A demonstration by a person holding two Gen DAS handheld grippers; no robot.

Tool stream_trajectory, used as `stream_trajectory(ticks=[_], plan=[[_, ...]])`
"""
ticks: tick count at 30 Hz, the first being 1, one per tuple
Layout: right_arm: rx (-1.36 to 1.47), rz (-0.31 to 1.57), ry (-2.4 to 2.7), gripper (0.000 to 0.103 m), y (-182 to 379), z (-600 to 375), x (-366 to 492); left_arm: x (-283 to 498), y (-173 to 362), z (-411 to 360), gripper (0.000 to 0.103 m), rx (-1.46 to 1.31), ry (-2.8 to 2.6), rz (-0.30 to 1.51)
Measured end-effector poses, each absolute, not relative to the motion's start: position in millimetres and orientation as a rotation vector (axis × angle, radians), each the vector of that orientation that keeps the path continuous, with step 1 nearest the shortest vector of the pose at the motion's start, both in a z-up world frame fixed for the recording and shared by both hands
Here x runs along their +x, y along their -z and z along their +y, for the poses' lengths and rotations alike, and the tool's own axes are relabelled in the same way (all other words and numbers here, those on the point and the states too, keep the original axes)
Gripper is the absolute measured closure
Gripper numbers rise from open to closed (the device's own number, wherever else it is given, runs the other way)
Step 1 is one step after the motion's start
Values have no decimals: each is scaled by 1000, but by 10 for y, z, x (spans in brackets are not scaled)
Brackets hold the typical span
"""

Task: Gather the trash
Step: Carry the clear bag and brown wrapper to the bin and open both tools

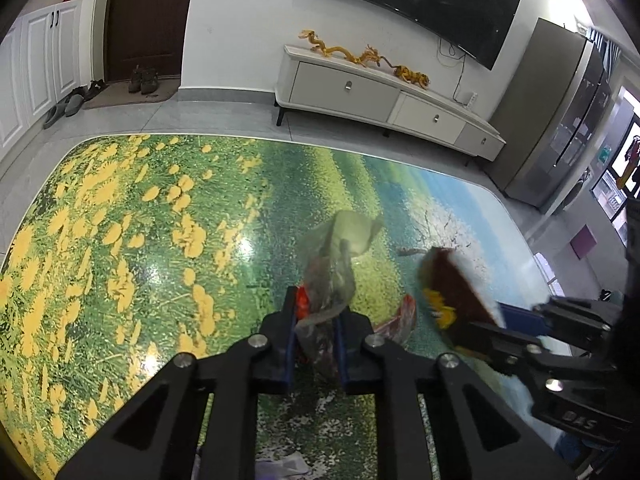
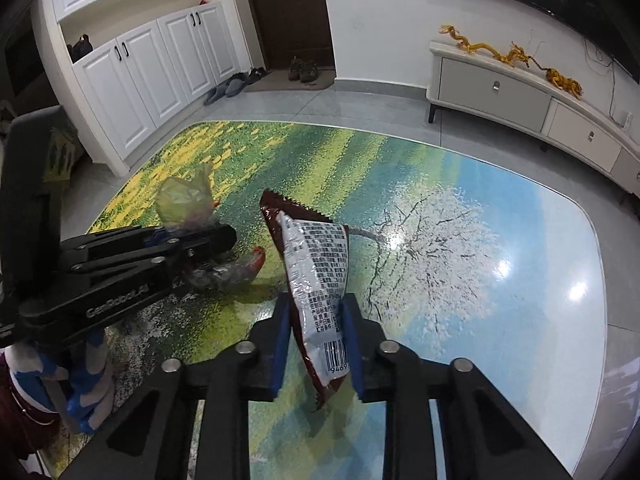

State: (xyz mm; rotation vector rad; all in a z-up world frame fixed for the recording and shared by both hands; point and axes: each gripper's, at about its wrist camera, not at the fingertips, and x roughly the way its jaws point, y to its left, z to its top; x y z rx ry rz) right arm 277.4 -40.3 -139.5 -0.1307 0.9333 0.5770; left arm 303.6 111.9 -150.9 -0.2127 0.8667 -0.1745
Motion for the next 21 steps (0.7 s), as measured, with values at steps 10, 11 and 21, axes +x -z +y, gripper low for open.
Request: stream_trajectory(ticks=[10, 11, 21], plan=[[-43, 864, -540, 85, 955, -768, 2201, 2702, 1093, 995, 91, -177, 200, 804], [-33, 848, -535, 85, 880, -814, 2131, 2621, 1003, 986, 91, -173, 209, 787], [16, 716, -478, 85, 327, -1153, 1323, 1882, 387, 1000, 91, -98, 225, 670]])
